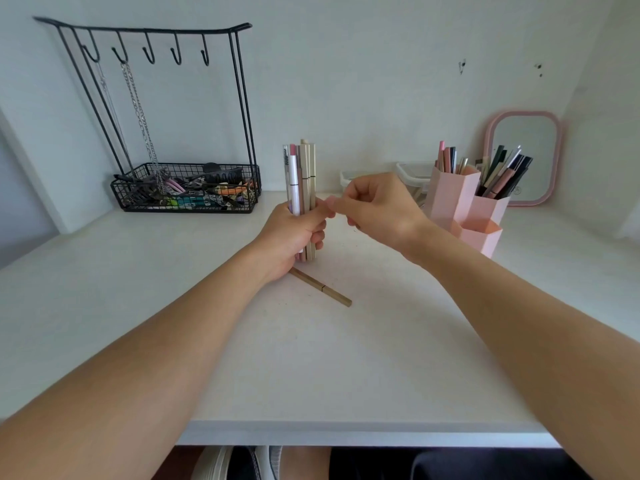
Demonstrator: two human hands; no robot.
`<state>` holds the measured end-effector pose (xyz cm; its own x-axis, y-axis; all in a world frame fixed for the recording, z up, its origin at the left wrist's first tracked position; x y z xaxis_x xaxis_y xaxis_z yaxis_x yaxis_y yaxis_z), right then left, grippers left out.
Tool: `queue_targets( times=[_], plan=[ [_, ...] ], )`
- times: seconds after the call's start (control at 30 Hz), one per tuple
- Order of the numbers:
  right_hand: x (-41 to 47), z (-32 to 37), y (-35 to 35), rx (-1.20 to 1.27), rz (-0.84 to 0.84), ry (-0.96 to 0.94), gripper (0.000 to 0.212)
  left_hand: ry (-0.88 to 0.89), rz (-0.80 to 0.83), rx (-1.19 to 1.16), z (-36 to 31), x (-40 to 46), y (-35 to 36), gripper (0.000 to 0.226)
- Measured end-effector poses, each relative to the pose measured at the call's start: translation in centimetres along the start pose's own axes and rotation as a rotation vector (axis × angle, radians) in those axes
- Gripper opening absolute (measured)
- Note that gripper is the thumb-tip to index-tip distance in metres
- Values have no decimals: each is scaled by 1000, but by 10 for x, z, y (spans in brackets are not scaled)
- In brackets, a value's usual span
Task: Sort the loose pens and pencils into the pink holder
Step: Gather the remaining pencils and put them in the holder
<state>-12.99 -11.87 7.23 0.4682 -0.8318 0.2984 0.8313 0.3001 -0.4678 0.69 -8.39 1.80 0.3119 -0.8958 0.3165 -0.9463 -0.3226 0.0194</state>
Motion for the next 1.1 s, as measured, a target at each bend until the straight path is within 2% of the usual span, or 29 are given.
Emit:
queue_targets(
  times=[0.13,0.2,0.3,0.43,0.6,0.77,0.9,1.1],
  plan=[
    [-15,-2,27,-282,321,57,31,-26,-142,-75,-3,1,-11,37],
    [-22,-7,45,-383,426,49,32,-55,-173,-56,0,1,-15,39],
    [-26,-12,63,-458,475,10,34,-52,-162,-55,2,3,-17,42],
    [-22,-12,61,-552,505,-25,26,-31,-165,-88,-1,3,-18,41],
    [-10,-27,35,-659,461,46,32,-28,-264,-221,-7,2,-25,42],
    [3,-30,11,-451,355,122,25,-50,-249,-188,-4,0,-22,36],
    [3,-16,15,-115,330,75,18,-33,-172,-130,-5,-1,-13,28],
    [5,-6,9,171,265,5,20,26,-37,-121,-11,-5,-3,33]
  ],
)
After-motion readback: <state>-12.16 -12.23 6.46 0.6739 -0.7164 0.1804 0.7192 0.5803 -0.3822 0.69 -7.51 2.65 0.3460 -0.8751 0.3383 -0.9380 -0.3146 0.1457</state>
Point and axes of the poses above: each hand's wrist, its own x-axis towards the middle knuckle, its own y-axis out of the palm, z = x × y, the point moved 7 cm from there along x, towards the middle knuckle, and after that the axes turned 8 degrees about y, right-handed, at the moved point
